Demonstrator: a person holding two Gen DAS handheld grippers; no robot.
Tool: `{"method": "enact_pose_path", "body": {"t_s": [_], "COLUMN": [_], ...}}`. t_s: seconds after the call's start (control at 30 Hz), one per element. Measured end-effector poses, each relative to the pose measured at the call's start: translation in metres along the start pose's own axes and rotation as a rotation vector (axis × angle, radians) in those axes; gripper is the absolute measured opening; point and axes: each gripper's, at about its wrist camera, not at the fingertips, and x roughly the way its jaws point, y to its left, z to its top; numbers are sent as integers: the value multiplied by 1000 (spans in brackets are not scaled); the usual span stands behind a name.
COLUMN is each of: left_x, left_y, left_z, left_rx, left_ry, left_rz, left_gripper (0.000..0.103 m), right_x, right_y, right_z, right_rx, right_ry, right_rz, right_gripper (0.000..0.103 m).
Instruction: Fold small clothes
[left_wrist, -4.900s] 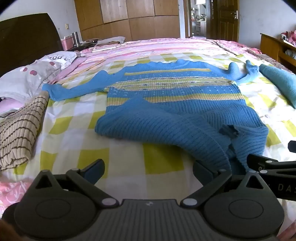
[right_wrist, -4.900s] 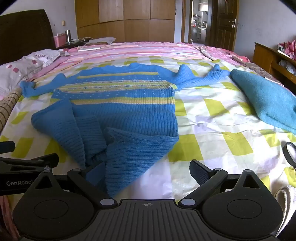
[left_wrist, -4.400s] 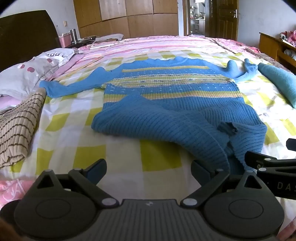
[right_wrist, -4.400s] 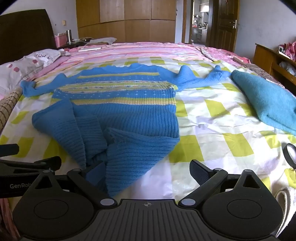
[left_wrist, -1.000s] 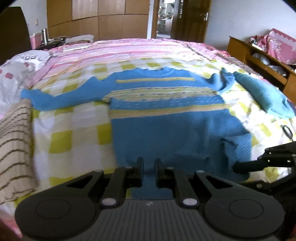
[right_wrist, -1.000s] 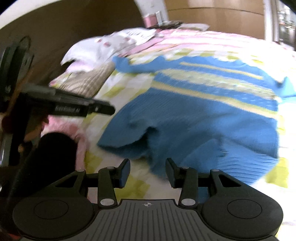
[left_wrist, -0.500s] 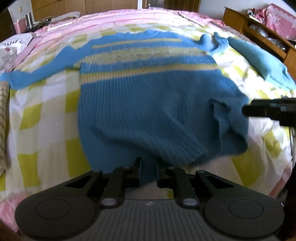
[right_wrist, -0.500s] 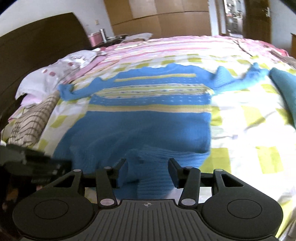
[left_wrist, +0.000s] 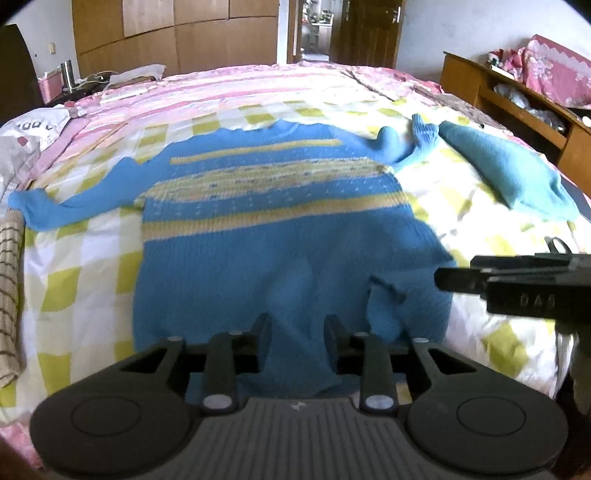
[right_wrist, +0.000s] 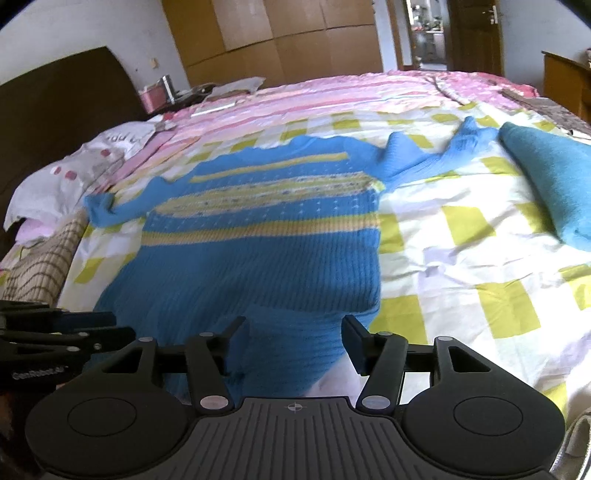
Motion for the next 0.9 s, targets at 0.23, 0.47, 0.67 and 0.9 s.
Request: {"method": "enact_pose_path", "body": {"t_s": [0.23, 0.47, 0.67, 0.9], "left_x": [8, 20, 35, 54], "left_y": [-23, -37, -46, -50], "left_z": [13, 19, 27, 40], "left_rx": [2, 26, 50, 76], "left_ry": [-37, -36, -26, -12], "left_rz": [45, 81, 99, 95], "left_gripper": [49, 54, 56, 57], "right_x": [-1, 4, 12, 28], "right_y": [-4, -11, -17, -27], "right_z": [3, 2, 4, 10], "right_rx": [9, 30, 42, 54], "right_ry": [-43, -43, -33, -9], "right_rz": [-60, -65, -75, -93], "right_gripper": [60, 60, 61, 61]}}
